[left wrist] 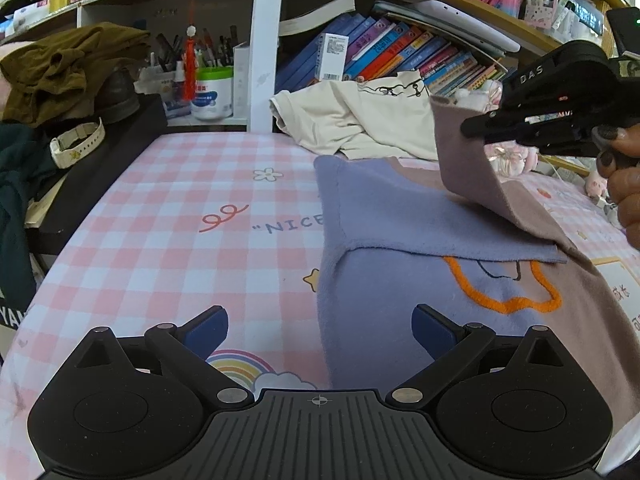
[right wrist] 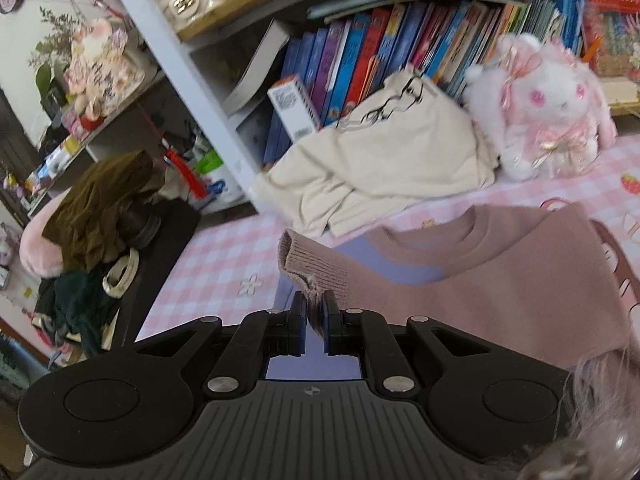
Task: Fold clothes
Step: 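Lift the mauve sleeve with the right gripper and fold it across the sweater body, then lay the mauve sleeve on the lavender sleeve and open the right gripper, then move both grippers back and down to the sweater hem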
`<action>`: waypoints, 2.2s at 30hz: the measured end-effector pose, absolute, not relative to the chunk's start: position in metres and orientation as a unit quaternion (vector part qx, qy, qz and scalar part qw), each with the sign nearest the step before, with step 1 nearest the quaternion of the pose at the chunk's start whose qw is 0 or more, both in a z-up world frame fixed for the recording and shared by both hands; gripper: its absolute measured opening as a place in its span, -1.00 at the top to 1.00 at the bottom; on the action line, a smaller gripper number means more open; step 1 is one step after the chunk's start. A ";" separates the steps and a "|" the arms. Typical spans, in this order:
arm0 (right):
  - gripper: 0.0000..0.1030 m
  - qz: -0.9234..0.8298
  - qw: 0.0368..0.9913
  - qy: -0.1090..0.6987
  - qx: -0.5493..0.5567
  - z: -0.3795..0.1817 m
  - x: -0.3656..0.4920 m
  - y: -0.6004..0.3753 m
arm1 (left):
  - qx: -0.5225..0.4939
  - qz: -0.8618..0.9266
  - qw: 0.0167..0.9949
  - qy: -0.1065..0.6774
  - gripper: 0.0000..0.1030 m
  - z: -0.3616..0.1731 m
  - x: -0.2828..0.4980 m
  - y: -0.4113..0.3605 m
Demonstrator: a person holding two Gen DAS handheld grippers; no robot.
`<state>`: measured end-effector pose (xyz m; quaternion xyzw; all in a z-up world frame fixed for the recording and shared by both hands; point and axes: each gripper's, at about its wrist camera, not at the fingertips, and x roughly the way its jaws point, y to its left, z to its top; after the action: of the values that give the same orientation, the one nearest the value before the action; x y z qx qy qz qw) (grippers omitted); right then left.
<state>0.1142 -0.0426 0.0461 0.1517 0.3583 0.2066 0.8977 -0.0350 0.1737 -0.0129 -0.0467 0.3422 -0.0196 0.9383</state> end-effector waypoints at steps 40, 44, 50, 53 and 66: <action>0.10 0.179 0.878 0.407 0.176 0.015 0.073 -0.078 | -0.020 -0.042 0.935 0.352 -0.94 -0.011 -0.045 0.153; 0.02 0.169 0.881 0.411 0.164 0.008 0.057 -0.089 | -0.012 -0.037 0.936 0.351 -0.94 -0.009 -0.050 0.149; -0.35 0.172 0.890 0.404 0.120 0.002 0.032 -0.103 | -0.026 -0.023 0.936 0.350 -0.94 -0.007 -0.054 0.146; -0.41 0.176 0.895 0.398 0.100 0.000 0.018 -0.113 | -0.034 -0.015 0.934 0.356 -0.94 -0.008 -0.056 0.143; -0.58 0.121 0.884 0.434 0.124 -0.020 -0.034 -0.192 | -0.079 0.052 0.918 0.385 -0.94 -0.008 -0.067 0.121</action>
<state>-0.0340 -0.1918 -0.0196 0.1240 0.4345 0.1209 0.8839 -0.0670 0.1210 -0.0076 -0.0795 0.3853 0.0523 0.9179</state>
